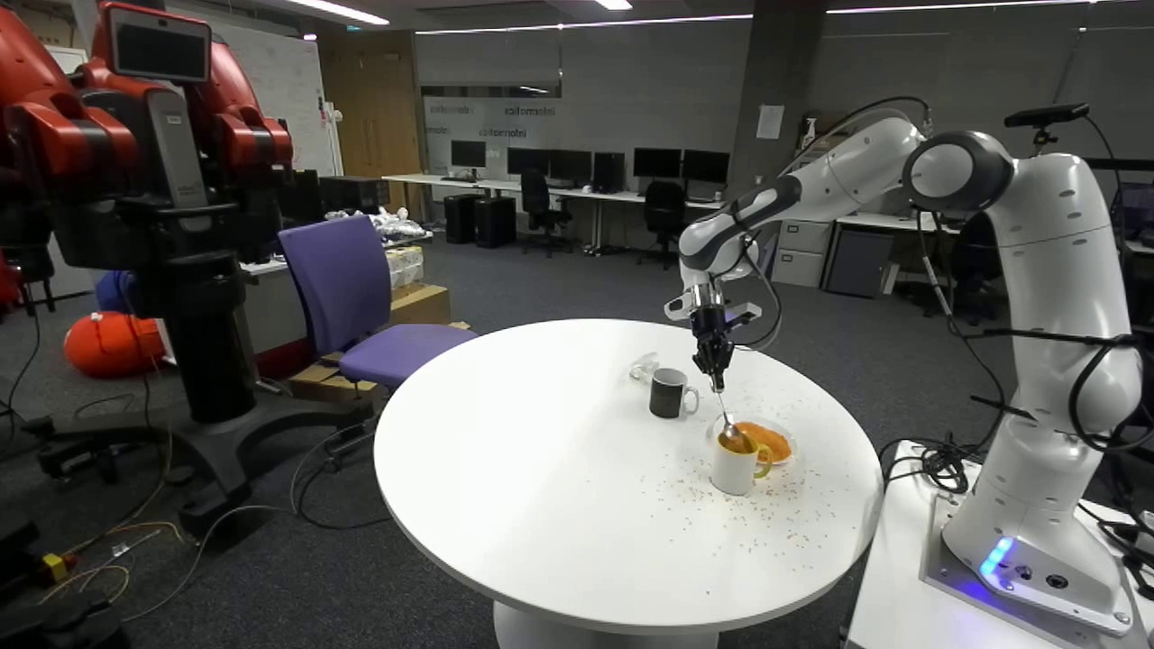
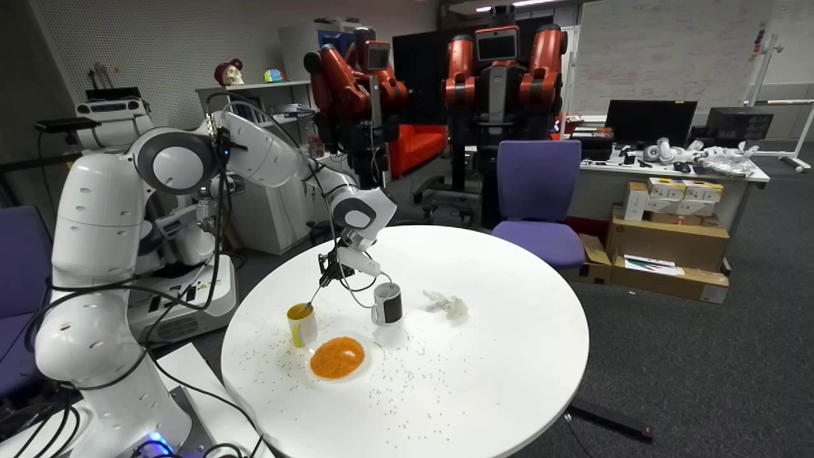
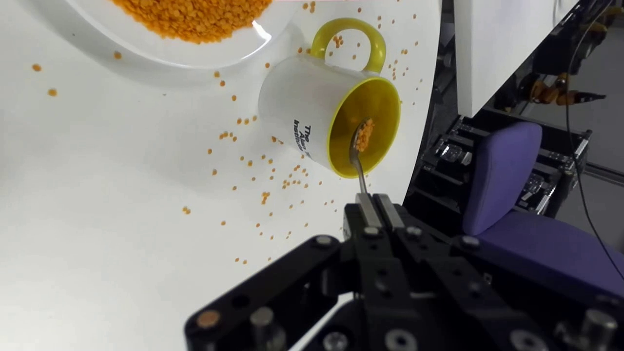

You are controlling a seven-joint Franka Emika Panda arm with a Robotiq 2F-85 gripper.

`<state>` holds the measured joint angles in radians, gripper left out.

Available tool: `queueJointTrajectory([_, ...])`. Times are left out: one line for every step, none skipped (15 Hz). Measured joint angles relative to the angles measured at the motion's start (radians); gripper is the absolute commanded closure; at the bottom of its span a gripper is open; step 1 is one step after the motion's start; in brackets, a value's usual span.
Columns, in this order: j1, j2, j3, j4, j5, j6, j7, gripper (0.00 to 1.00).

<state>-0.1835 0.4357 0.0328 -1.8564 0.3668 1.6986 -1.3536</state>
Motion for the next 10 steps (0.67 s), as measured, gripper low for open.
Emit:
queueJointTrajectory([0.004, -0.006, 0.000, -0.008, -0.003, 0.012, -0.001, 0.99])
queueJointTrajectory([0.009, -0.010, 0.000, -0.014, -0.009, 0.026, -0.001, 0.99])
queueJointTrajectory([0.014, -0.014, 0.000, -0.020, -0.014, 0.040, -0.001, 0.99])
queueJointTrajectory([0.017, -0.021, 0.000, -0.028, -0.019, 0.047, -0.001, 0.99])
queueJointTrajectory([0.019, -0.031, 0.000, -0.038, -0.023, 0.049, -0.001, 0.99])
queueJointTrajectory([0.019, -0.042, 0.000, -0.048, -0.025, 0.051, -0.001, 0.99])
queueJointTrajectory([0.019, -0.058, 0.000, -0.059, -0.026, 0.051, -0.002, 0.99])
queueJointTrajectory([0.019, -0.072, -0.001, -0.069, -0.026, 0.051, -0.002, 0.99])
queueJointTrajectory([0.019, -0.089, -0.001, -0.080, -0.026, 0.051, -0.003, 0.99])
queueJointTrajectory([0.019, -0.107, -0.001, -0.090, -0.026, 0.051, -0.004, 0.99])
